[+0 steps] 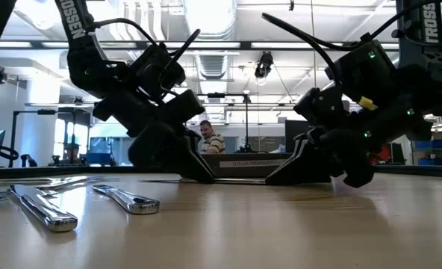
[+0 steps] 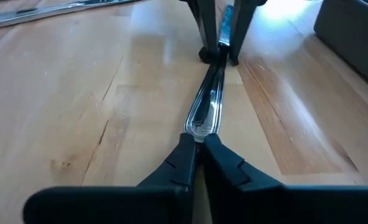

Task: Sort silverware
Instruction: Put the knife into the right compartment of the silverware tray

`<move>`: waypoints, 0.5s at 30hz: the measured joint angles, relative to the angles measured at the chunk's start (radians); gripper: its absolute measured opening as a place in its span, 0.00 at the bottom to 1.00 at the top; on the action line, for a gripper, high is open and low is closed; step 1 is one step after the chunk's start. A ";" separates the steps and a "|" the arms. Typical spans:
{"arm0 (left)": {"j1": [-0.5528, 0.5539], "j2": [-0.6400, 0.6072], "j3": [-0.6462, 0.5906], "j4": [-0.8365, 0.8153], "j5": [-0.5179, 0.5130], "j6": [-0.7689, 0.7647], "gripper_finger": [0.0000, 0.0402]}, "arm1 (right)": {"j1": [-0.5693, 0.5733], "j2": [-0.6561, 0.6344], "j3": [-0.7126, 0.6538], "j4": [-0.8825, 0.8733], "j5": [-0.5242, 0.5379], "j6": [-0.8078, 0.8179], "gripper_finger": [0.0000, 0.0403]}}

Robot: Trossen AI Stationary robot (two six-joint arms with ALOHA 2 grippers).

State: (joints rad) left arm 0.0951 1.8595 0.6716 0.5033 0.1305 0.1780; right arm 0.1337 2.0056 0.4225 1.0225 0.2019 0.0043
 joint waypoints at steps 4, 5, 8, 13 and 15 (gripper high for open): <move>0.000 -0.002 0.000 0.003 0.009 -0.006 0.17 | 0.000 0.000 0.000 0.000 -0.001 0.003 0.00; 0.000 -0.002 0.000 0.003 0.010 -0.007 0.17 | 0.000 0.000 0.000 0.000 -0.001 0.011 0.01; 0.000 -0.001 0.002 -0.001 0.004 -0.011 0.15 | 0.000 0.000 0.000 0.000 0.003 0.040 0.04; -0.001 -0.003 0.007 -0.021 0.012 -0.015 0.02 | -0.002 -0.041 -0.006 -0.010 0.007 0.037 0.12; -0.001 -0.003 0.007 -0.022 0.011 -0.014 0.01 | -0.002 -0.072 -0.008 -0.029 0.009 0.038 0.16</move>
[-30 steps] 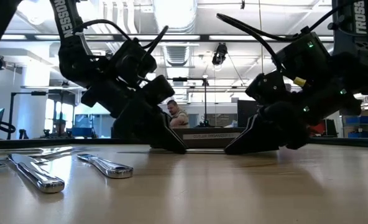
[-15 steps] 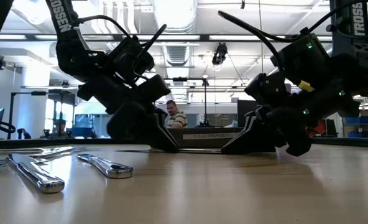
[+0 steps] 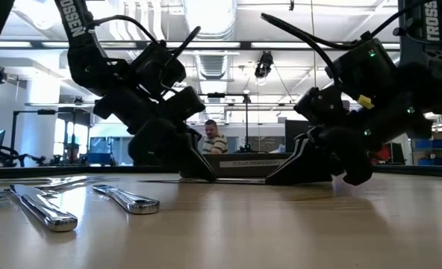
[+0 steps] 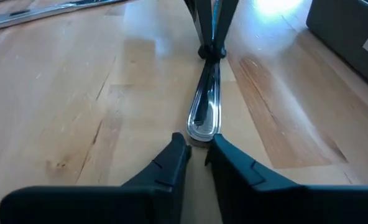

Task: Sort silverware
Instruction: Put the knife into the right compartment of the silverware tray

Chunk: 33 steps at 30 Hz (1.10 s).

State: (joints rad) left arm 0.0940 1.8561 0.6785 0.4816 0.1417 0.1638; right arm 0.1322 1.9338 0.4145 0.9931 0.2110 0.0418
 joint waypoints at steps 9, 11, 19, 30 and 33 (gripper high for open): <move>0.000 0.000 0.000 -0.003 -0.005 0.010 0.00 | -0.001 -0.059 0.000 -0.077 0.003 0.011 0.30; 0.000 0.000 0.000 -0.002 -0.005 0.010 0.00 | -0.001 -0.059 0.006 -0.073 0.006 0.010 0.32; 0.000 0.002 -0.002 0.005 -0.005 0.003 0.00 | -0.025 -0.032 0.079 -0.080 -0.005 0.012 0.39; -0.001 -0.001 -0.003 0.014 -0.005 0.006 0.00 | -0.040 0.119 0.115 0.001 0.001 0.105 0.33; -0.002 -0.005 -0.005 0.031 -0.001 0.007 0.00 | -0.041 0.119 0.115 -0.015 0.001 0.087 0.26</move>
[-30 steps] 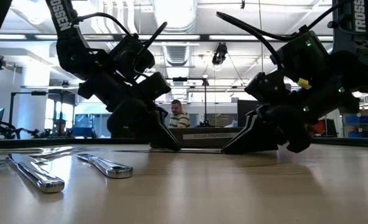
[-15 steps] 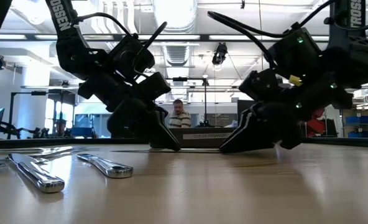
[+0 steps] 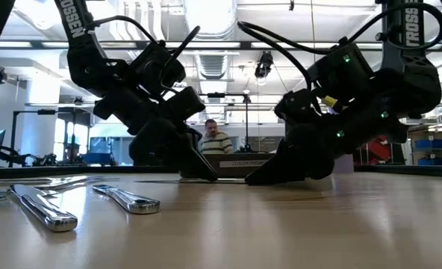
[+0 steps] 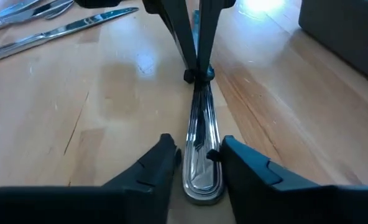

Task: Sort silverware
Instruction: Put the knife into the right compartment of the silverware tray

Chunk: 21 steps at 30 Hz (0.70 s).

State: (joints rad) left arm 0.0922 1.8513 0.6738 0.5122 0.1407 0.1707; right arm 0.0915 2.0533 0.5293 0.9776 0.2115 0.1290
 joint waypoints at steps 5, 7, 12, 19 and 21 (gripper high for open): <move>-0.006 -0.090 -0.002 0.016 0.104 -0.004 0.00 | 0.000 -0.001 0.001 -0.012 -0.001 -0.058 0.13; -0.007 -0.140 -0.004 0.018 0.137 -0.003 0.00 | 0.000 -0.001 0.002 -0.012 -0.002 -0.078 0.13; -0.004 -0.222 -0.054 0.018 0.137 -0.018 0.02 | 0.003 -0.001 0.005 -0.015 0.016 -0.155 0.15; 0.000 -0.169 -0.102 0.013 0.130 -0.098 0.08 | 0.004 -0.002 0.005 -0.010 0.030 -0.210 0.13; 0.000 -0.142 -0.103 0.015 0.130 -0.101 0.10 | 0.004 -0.003 0.006 -0.009 0.031 -0.222 0.10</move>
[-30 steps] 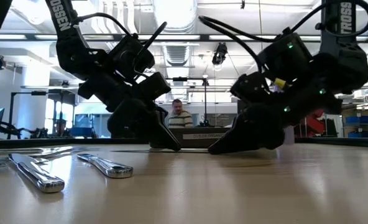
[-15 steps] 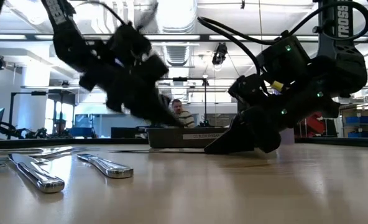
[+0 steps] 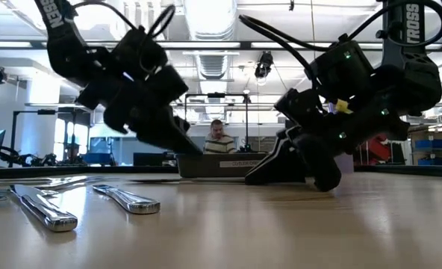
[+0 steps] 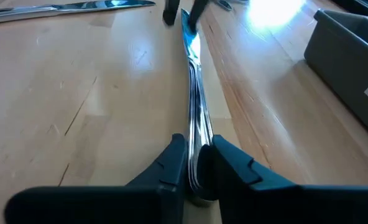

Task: Sort silverware
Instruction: Put the knife into the right compartment of the silverware tray

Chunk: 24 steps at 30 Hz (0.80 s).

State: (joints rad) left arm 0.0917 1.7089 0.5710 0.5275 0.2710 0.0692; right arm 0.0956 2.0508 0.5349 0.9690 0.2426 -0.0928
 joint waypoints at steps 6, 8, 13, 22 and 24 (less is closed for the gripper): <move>0.002 0.073 0.020 0.004 -0.002 0.000 0.13 | -0.002 0.000 0.000 0.007 -0.024 0.000 0.05; 0.002 0.098 0.025 0.008 0.001 0.000 0.14 | -0.002 0.000 0.000 0.007 -0.025 0.005 0.05; 0.003 0.137 0.035 0.016 0.004 0.000 0.13 | -0.002 -0.002 0.000 0.007 -0.025 0.017 0.05; 0.003 0.157 0.034 0.020 0.006 0.000 0.13 | -0.002 -0.137 -0.010 -0.114 -0.049 0.016 0.21; 0.003 0.156 0.035 0.021 0.006 0.000 0.13 | -0.003 -0.152 -0.013 -0.124 -0.050 0.017 0.27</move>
State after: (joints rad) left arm 0.0952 1.8652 0.6055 0.5480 0.2771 0.0692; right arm 0.0924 1.8984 0.5220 0.8445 0.1924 -0.0753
